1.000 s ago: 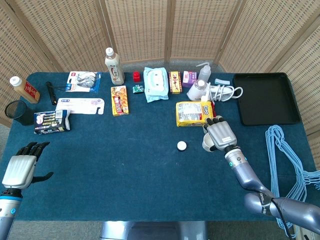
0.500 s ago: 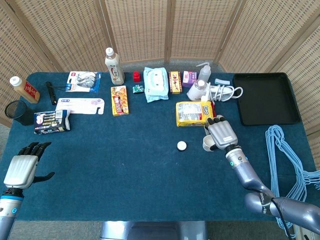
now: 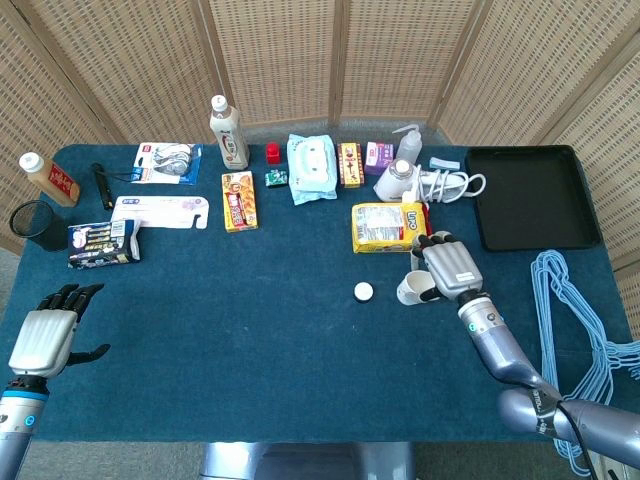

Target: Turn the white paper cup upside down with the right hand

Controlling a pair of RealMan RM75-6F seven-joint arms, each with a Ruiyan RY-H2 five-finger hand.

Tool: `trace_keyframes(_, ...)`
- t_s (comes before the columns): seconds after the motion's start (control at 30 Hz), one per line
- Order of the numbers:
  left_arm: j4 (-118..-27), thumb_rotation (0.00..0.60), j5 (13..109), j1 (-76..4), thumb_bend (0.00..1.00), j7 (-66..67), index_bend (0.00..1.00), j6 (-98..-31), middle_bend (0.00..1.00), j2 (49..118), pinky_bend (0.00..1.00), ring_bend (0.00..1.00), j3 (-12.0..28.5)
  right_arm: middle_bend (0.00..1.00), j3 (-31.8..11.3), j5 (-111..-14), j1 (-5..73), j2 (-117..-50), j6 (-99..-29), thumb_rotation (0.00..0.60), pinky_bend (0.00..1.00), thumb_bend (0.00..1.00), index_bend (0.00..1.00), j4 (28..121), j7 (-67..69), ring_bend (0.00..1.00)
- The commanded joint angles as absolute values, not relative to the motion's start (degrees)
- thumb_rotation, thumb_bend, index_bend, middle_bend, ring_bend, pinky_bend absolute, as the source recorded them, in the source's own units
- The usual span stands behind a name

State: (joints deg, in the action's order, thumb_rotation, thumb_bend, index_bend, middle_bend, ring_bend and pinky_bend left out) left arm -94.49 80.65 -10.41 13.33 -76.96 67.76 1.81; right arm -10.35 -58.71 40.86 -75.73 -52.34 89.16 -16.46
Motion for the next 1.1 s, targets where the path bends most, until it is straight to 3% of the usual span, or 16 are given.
trace_keyframes(0.03,-94.5,0.431,80.7,-10.4,0.14,13.2,0.14,-77.0,0.25,67.7,0.23,0.15,1.8,0.24,-11.6,-58.1,39.4,-73.7,-49.8,0.464,0.15,0.20,0.51,92.4,-9.0,0.26)
trace_keyframes(0.5,-96.2,0.428,81.0,-10.0,0.14,13.4,0.14,-77.9,0.25,66.1,0.23,0.15,1.7,0.24,-10.8,-61.9,35.3,-76.8,-44.2,0.457,0.09,0.19,0.49,91.7,11.8,0.26)
trace_keyframes(0.63,-96.9,0.428,81.2,-10.2,0.14,13.8,0.14,-78.0,0.25,65.8,0.23,0.15,1.8,0.24,-9.8,-62.8,34.3,-77.2,-44.1,0.457,0.07,0.19,0.44,89.9,13.4,0.25)
trace_keyframes(0.8,-97.7,0.426,81.7,-10.4,0.14,14.3,0.14,-78.3,0.25,65.6,0.23,0.15,2.0,0.20,-9.5,-64.1,33.1,-76.0,-45.3,0.457,0.05,0.19,0.30,89.0,14.5,0.23)
trace_keyframes(1.1,-98.5,0.429,82.2,-10.7,0.14,14.8,0.14,-78.3,0.25,65.7,0.23,0.15,2.0,0.18,-8.8,-67.8,32.4,-72.8,-48.7,0.457,0.03,0.19,0.28,89.3,10.4,0.21)
